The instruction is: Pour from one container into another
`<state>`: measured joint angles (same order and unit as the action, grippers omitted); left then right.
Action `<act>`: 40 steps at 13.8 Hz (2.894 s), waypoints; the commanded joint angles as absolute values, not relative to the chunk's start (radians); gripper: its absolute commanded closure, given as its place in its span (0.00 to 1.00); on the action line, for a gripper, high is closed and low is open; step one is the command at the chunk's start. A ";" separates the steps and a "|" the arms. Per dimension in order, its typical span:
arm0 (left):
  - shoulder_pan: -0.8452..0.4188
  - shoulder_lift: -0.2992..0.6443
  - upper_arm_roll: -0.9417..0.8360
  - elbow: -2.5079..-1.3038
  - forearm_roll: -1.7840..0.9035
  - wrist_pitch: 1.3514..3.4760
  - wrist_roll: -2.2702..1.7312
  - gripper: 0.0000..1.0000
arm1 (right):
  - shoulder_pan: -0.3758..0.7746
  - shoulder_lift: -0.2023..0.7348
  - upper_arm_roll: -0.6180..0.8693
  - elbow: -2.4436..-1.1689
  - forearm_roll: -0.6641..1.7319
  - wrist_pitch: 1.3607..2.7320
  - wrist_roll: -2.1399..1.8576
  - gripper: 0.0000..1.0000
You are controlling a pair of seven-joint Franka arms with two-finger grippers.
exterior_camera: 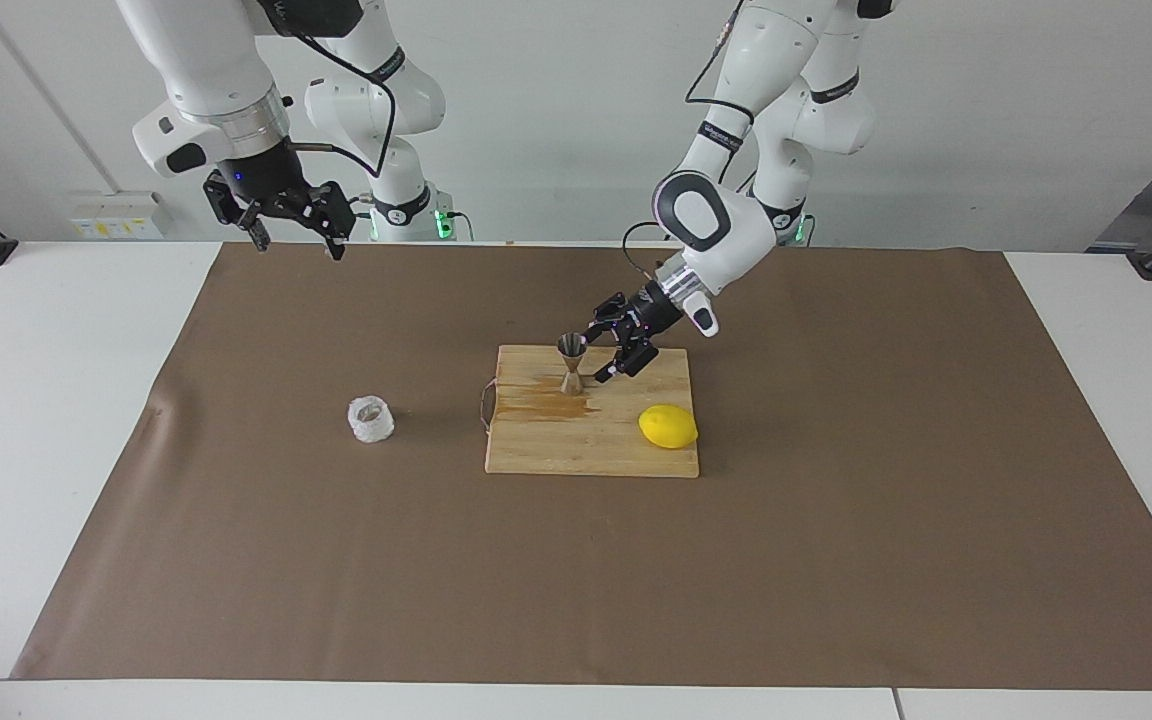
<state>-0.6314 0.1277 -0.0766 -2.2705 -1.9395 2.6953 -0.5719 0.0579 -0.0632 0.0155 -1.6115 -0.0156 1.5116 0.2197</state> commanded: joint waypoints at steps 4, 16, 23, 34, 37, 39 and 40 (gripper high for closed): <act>-0.487 0.045 -0.075 -2.350 -1.794 2.496 -0.642 0.00 | 0.044 -0.074 0.021 -1.617 -0.002 1.502 0.195 0.00; -0.074 -0.026 -0.069 -2.231 -0.821 2.042 -0.879 0.00 | 0.044 -0.074 0.021 -1.617 -0.003 1.502 0.195 0.00; -0.037 -0.012 -0.067 -2.106 -0.479 2.052 -0.801 0.00 | 0.044 -0.074 0.021 -1.617 -0.002 1.502 0.195 0.00; 0.086 -0.011 -0.064 -2.011 -0.183 2.039 -0.384 0.00 | 0.017 -0.080 0.023 -1.634 0.000 1.503 0.146 0.00; 0.074 -0.021 -0.066 -1.965 -0.109 2.037 -0.293 0.00 | 0.017 -0.106 0.021 -1.695 0.000 1.566 -0.012 0.00; 0.071 -0.023 -0.074 -1.936 -0.091 2.034 -0.267 0.00 | 0.012 -0.149 0.021 -1.802 0.002 1.676 -0.145 0.00; 0.069 -0.026 -0.074 -1.915 -0.074 1.996 -0.249 0.00 | 0.012 -0.167 0.021 -1.849 0.002 1.731 -0.232 0.00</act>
